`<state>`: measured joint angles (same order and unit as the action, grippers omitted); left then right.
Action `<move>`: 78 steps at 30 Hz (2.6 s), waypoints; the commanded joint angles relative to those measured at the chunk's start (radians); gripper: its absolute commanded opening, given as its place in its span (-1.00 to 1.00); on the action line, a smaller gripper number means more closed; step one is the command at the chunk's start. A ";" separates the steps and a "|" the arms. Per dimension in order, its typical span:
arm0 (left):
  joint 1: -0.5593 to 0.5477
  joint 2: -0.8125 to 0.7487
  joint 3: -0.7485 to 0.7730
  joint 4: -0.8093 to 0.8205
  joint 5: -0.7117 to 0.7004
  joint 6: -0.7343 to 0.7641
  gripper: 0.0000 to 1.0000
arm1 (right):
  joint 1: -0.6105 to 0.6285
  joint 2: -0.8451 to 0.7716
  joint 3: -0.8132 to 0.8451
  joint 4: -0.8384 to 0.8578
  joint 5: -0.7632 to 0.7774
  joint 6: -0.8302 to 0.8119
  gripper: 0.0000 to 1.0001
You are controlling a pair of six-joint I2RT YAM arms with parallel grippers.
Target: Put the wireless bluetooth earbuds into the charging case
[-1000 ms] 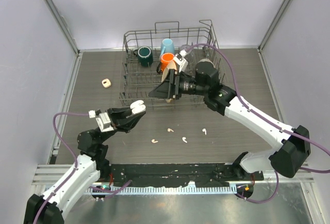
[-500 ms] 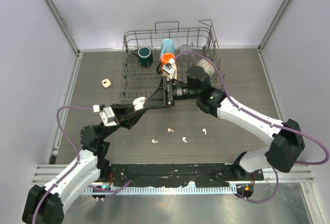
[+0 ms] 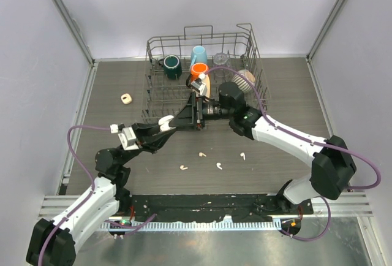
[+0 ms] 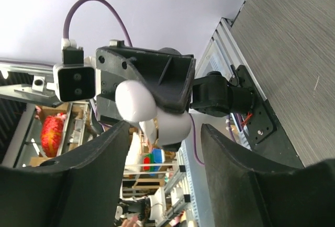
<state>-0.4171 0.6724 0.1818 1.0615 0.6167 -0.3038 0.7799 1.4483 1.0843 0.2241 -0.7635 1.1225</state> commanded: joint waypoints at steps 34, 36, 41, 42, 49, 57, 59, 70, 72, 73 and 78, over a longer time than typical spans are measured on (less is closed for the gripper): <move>-0.002 -0.050 -0.010 0.071 -0.127 -0.001 -0.19 | 0.005 0.017 -0.043 0.310 -0.034 0.181 -0.98; 0.000 -0.045 -0.007 0.072 -0.123 -0.003 -0.19 | 0.005 0.018 -0.043 0.310 -0.036 0.181 -0.98; 0.000 -0.020 0.005 0.077 -0.094 -0.006 -0.41 | 0.005 0.017 -0.044 0.311 -0.036 0.181 -0.98; -0.002 -0.017 0.011 0.077 -0.087 -0.006 -0.49 | 0.005 0.017 -0.044 0.310 -0.037 0.183 -0.98; 0.000 0.019 0.018 0.118 -0.049 -0.011 -1.00 | 0.005 0.015 -0.061 0.307 -0.036 0.168 -0.64; 0.000 -0.028 -0.057 0.158 -0.104 -0.035 -1.00 | -0.093 -0.127 -0.064 0.020 0.084 -0.033 0.50; -0.002 -0.072 -0.074 0.158 -0.121 -0.044 -1.00 | -0.129 -0.186 -0.034 -0.228 0.159 -0.132 0.54; -0.002 -0.307 -0.154 0.025 -0.149 -0.070 -1.00 | -0.154 -0.426 -0.096 -1.003 0.931 -0.466 0.92; -0.002 -0.349 -0.154 -0.004 -0.137 -0.077 -1.00 | -0.157 -0.479 -0.171 -0.967 0.876 -0.486 1.00; 0.000 -0.361 -0.156 -0.014 -0.133 -0.081 -1.00 | -0.160 -0.492 -0.231 -0.962 0.859 -0.468 1.00; -0.002 -0.448 -0.148 -0.106 -0.135 -0.074 -1.00 | -0.165 -0.487 -0.339 -0.934 0.843 -0.409 0.99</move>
<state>-0.4225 0.2806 0.0498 1.0290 0.4900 -0.3782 0.6197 0.9653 0.7864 -0.7071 0.0448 0.6888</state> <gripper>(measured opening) 0.307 0.995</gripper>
